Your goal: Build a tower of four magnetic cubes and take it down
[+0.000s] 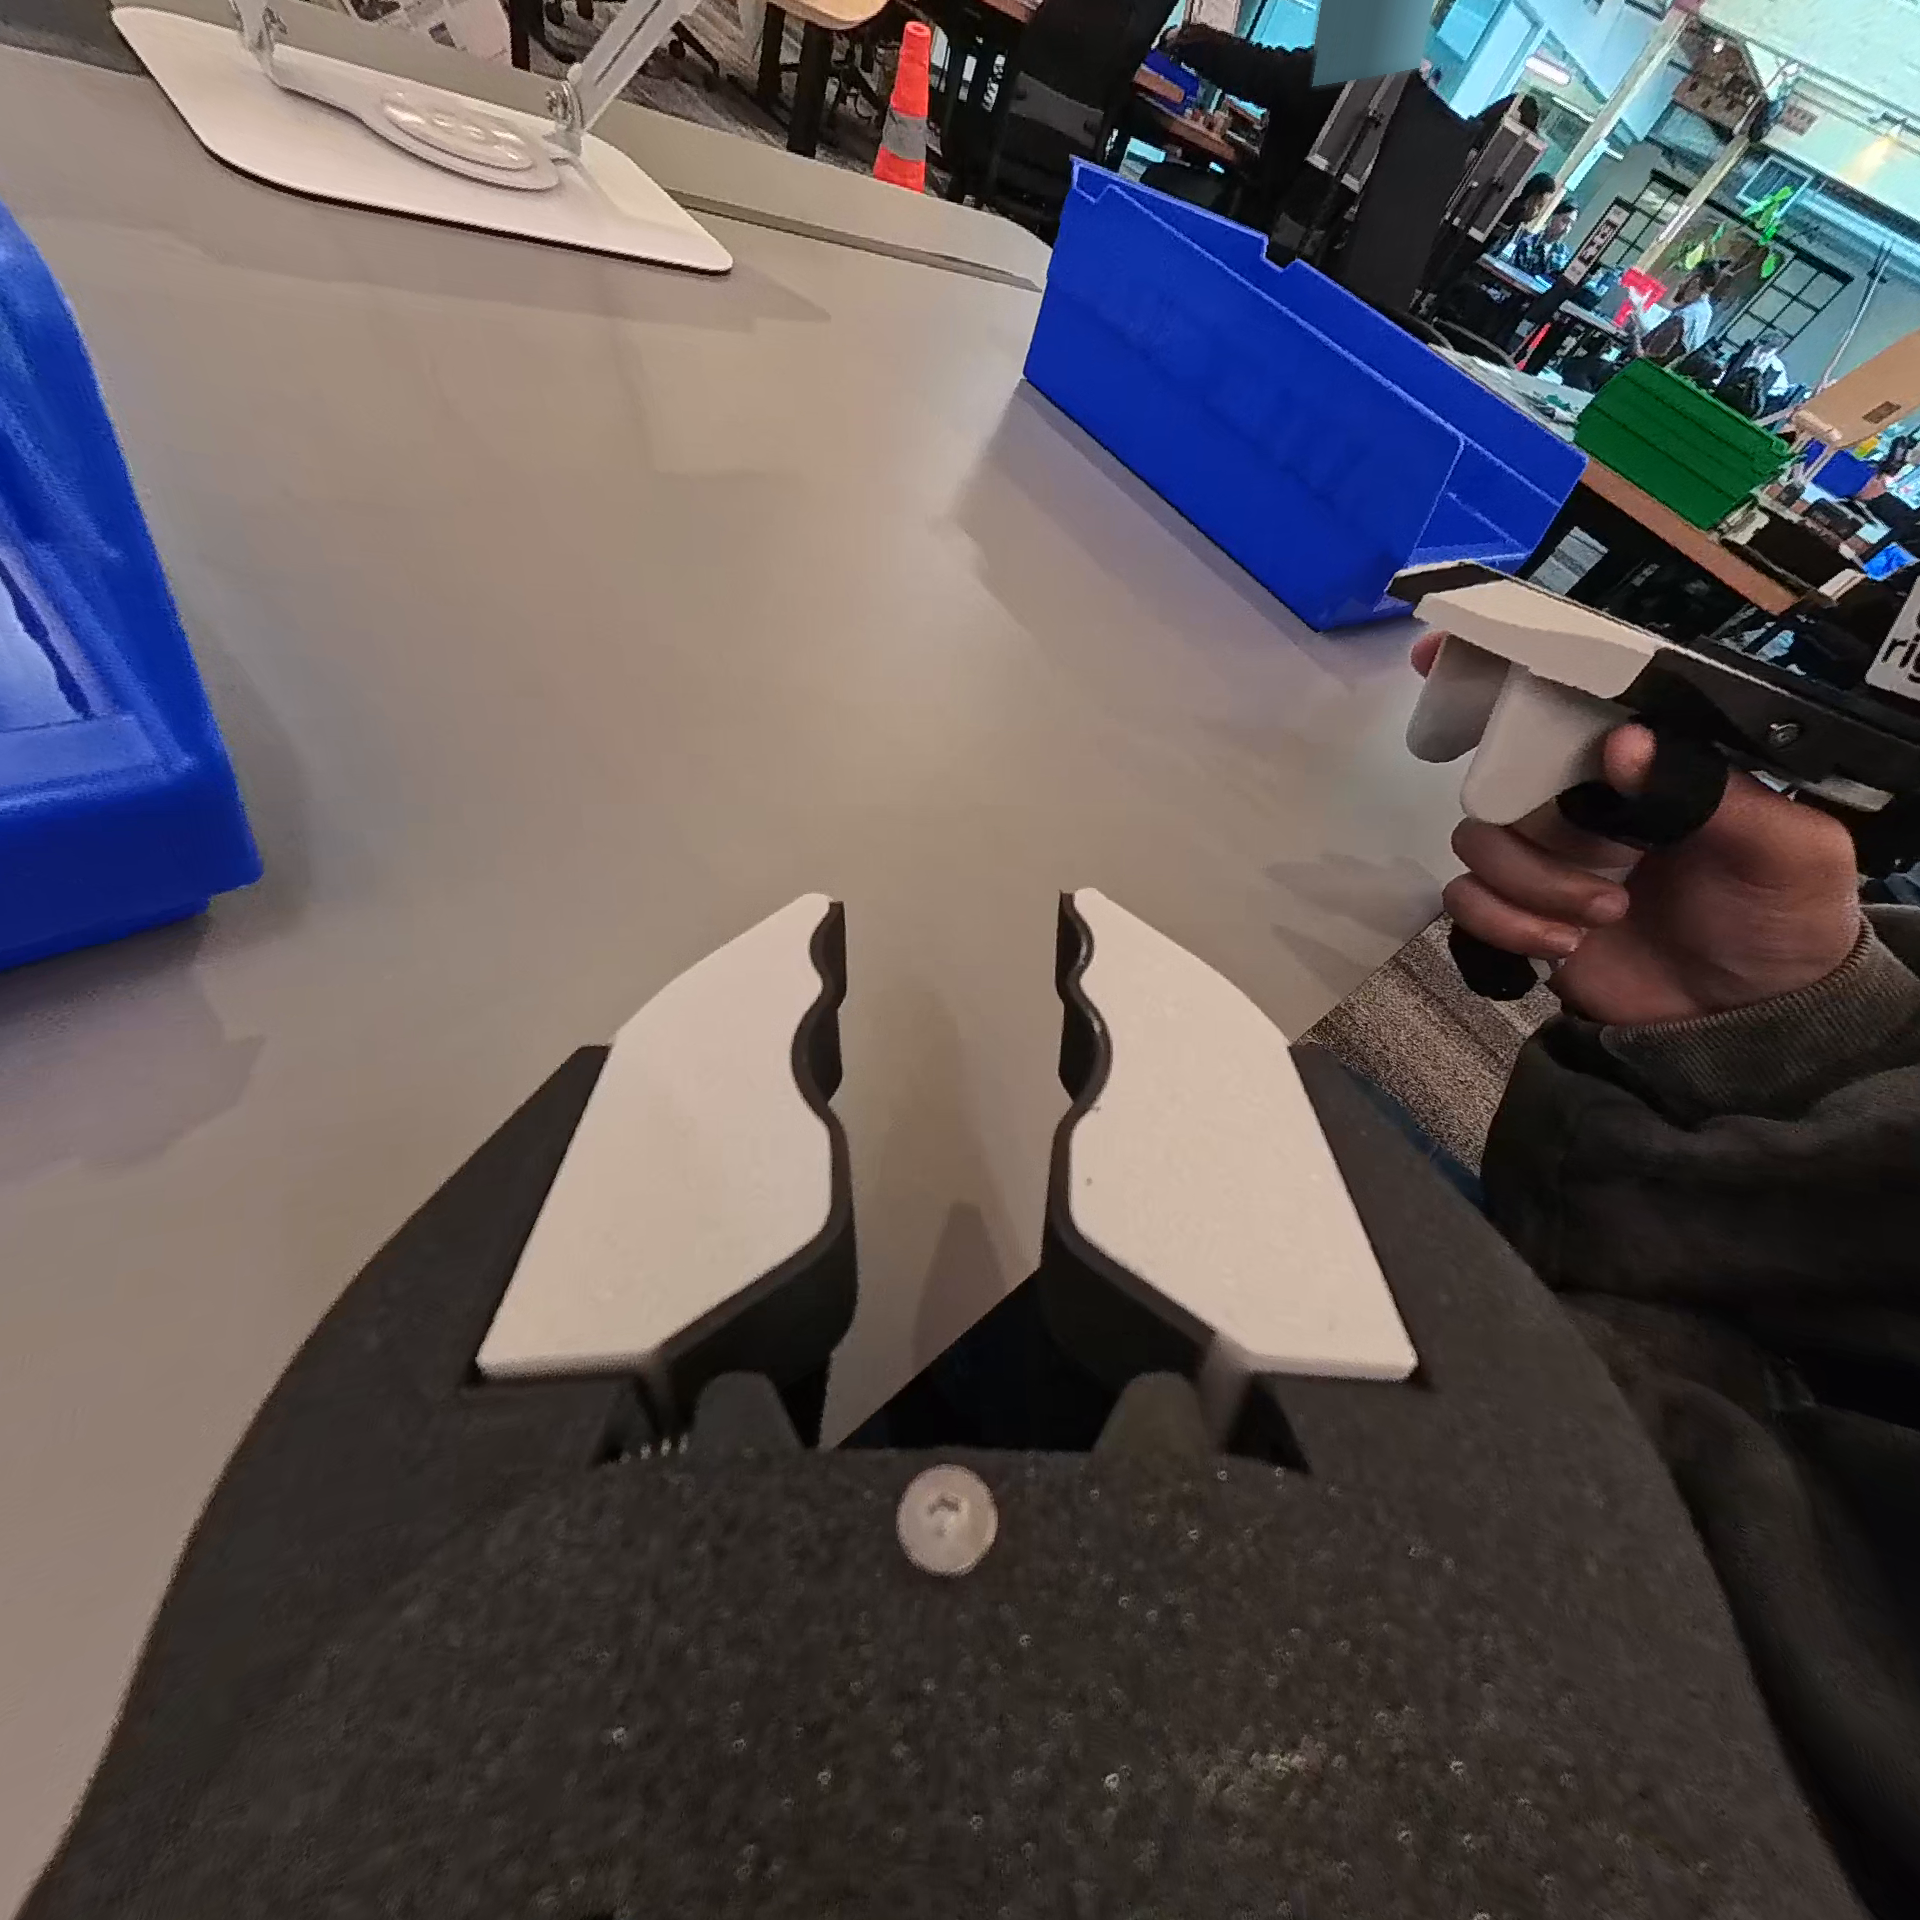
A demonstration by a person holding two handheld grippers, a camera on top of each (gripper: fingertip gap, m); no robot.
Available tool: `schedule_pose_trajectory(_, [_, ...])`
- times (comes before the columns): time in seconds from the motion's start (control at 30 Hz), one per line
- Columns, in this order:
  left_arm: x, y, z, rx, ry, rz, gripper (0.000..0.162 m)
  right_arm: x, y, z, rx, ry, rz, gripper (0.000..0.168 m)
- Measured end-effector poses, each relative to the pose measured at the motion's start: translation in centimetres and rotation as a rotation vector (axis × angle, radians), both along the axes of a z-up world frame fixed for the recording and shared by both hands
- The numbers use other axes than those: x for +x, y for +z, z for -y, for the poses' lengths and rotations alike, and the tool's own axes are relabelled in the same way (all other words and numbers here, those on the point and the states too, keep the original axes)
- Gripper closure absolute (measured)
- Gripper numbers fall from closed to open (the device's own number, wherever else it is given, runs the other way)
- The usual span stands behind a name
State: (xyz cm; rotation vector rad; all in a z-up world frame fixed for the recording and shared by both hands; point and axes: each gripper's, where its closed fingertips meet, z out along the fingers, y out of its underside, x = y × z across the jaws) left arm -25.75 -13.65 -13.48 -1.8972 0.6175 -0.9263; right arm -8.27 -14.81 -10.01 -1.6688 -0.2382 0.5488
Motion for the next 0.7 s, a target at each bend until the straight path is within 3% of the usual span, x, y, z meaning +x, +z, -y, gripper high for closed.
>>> schedule_pose_trajectory(0.4, [-1.4, 1.1, -0.9, 0.047, 0.057, -0.008, 0.122, -0.3, -0.1, -0.1, 0.005, 0.009, 0.009, 0.147])
schedule_pose_trajectory(0.6, [-9.0, 5.8, -6.1, 0.135, 0.316, -0.126, 0.12, -0.9, -0.1, 0.2, 0.001, 0.043, -0.002, 0.147])
schedule_pose_trajectory(0.7, [-11.7, 7.3, -9.3, 0.066, 0.342, -0.226, 0.112, -1.0, -0.1, 0.3, 0.003, 0.047, 0.006, 0.147])
